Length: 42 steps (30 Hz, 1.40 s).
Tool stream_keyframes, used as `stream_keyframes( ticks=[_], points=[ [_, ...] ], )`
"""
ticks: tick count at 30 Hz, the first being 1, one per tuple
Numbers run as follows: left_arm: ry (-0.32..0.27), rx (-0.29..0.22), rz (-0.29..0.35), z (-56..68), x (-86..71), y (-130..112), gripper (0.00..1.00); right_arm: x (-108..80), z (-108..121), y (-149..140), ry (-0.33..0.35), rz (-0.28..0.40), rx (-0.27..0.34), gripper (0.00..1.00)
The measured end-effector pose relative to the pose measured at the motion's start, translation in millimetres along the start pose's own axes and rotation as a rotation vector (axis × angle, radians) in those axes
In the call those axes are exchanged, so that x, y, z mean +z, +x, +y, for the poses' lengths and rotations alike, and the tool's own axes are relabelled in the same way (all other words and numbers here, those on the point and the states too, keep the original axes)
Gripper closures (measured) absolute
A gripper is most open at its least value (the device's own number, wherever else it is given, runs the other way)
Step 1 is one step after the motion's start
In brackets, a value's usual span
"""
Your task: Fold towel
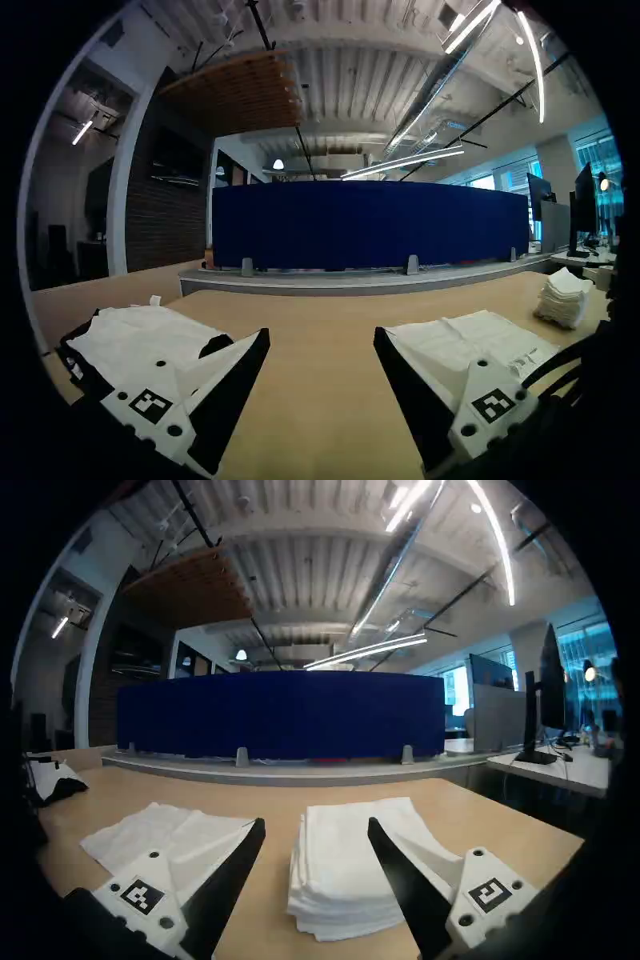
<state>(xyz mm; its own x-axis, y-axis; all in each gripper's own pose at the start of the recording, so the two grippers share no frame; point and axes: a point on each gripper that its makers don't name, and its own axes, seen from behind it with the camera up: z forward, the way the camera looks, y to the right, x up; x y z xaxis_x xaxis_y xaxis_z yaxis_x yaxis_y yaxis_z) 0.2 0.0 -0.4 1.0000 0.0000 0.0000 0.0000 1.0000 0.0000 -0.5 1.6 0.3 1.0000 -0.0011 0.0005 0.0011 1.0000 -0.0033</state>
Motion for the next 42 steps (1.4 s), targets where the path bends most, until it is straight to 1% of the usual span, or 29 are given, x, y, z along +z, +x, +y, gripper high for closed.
stream_keyframes(
  ticks=[8,11,14,17,20,23,25,29,32,35,38,41,42],
  points=[
    [0.0,0.0,0.0,1.4,-2.0,-1,0.03,0.3,2,2,-0.012,-0.001,0.001,0.0],
    [0.003,0.0,0.001,0.2,-2.0,-1,0.03,-0.6,-1,2,-0.006,0.0,0.002,0.0],
    [0.016,0.003,0.001,-4.5,-1.5,-1,0.03,-1.0,0,2,-0.005,0.003,0.0,0.0],
    [0.021,0.012,0.005,-3.8,-1.5,1,0.03,-1.5,3,2,-0.015,-0.004,0.001,0.0],
    [0.008,0.026,0.025,3.0,-3.1,18,0.03,-2.7,8,10,-0.033,-0.013,0.0,0.0],
    [-0.01,0.006,0.042,5.6,-0.8,41,0.03,-4.9,9,27,-0.034,-0.003,-0.005,0.0],
    [-0.01,-0.012,0.045,4.6,1.6,59,0.03,-5.9,7,40,-0.031,-0.005,0.002,0.0],
    [-0.025,-0.043,0.055,5.2,5.3,99,0.03,-7.8,3,74,-0.024,-0.005,0.016,0.0],
    [-0.032,-0.044,0.063,4.6,7.3,127,0.03,-9.2,-3,102,-0.018,-0.001,0.02,0.0],
    [-0.035,-0.022,0.068,5.5,9.1,155,0.03,-10.7,-5,128,-0.014,0.0,0.018,0.0],
    [-0.046,-0.011,0.077,9.8,8.9,182,0.03,-11.9,-8,149,-0.013,0.002,0.013,0.0],
    [-0.059,-0.018,0.081,12.7,8.9,200,0.03,-10.9,-11,167,-0.008,0.005,0.012,0.0],
    [-0.06,-0.018,0.071,12.8,9.7,201,0.03,-9.9,-12,170,-0.006,0.0,0.012,0.0]
  ],
)
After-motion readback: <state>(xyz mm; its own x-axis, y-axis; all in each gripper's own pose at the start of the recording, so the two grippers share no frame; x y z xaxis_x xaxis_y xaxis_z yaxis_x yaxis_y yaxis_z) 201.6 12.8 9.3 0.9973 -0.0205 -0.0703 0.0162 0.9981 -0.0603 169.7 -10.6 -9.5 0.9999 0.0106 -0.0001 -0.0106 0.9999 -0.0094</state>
